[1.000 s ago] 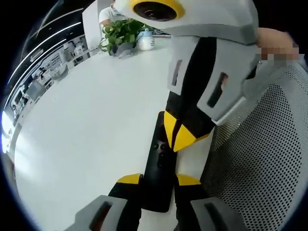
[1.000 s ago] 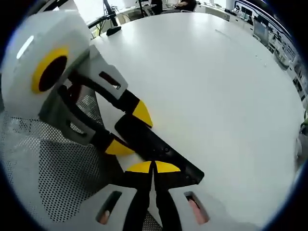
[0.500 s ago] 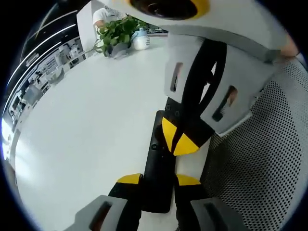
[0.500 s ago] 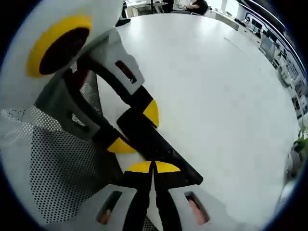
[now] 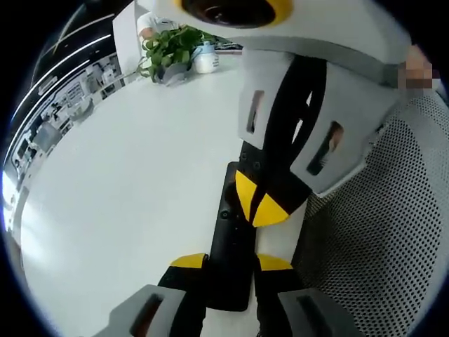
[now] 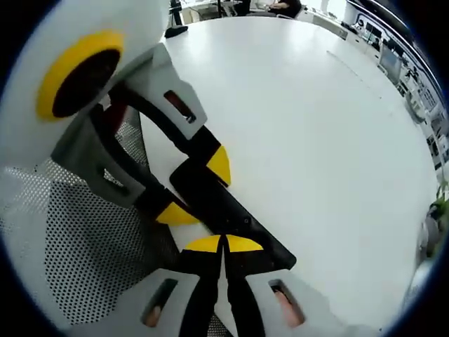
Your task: Press the specified remote control buttons in sequence, fully releasing each button before pressing the next.
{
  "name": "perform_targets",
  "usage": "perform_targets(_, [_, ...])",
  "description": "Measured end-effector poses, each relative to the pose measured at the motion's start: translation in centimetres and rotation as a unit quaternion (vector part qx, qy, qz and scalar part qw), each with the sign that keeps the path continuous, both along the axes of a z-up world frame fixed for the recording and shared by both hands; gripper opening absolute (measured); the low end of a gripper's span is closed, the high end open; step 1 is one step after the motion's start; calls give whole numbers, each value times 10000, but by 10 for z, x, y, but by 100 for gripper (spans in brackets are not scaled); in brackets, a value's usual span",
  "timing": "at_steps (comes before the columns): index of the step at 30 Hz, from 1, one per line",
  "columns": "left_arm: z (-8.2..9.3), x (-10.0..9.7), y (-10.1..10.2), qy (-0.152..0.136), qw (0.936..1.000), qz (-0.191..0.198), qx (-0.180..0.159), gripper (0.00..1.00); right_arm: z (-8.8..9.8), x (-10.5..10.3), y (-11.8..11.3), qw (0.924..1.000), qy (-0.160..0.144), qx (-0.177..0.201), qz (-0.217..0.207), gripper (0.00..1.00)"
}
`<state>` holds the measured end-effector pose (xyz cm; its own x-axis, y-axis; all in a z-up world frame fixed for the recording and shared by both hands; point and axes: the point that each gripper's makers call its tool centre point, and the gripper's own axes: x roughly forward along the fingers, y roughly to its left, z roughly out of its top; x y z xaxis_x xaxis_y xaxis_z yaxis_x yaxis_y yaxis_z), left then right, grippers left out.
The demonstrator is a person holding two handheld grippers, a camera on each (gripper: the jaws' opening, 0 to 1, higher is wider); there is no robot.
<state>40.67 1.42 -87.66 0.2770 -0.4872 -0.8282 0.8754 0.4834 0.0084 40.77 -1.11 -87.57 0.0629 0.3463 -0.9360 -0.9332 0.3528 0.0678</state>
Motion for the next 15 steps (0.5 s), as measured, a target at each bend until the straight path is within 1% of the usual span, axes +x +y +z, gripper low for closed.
perform_targets(8, [0, 0, -1, -68, 9999, -136, 81, 25, -1, -1, 0, 10000, 47, 32, -66, 0])
perform_targets(10, [0, 0, -1, -83, 9999, -133, 67, 25, -1, 0, 0, 9998, 94, 94, -163, 0])
perform_targets(15, [0, 0, -1, -94, 9998, -163, 87, 25, -1, 1, 0, 9992, 262, 45, -299, 0])
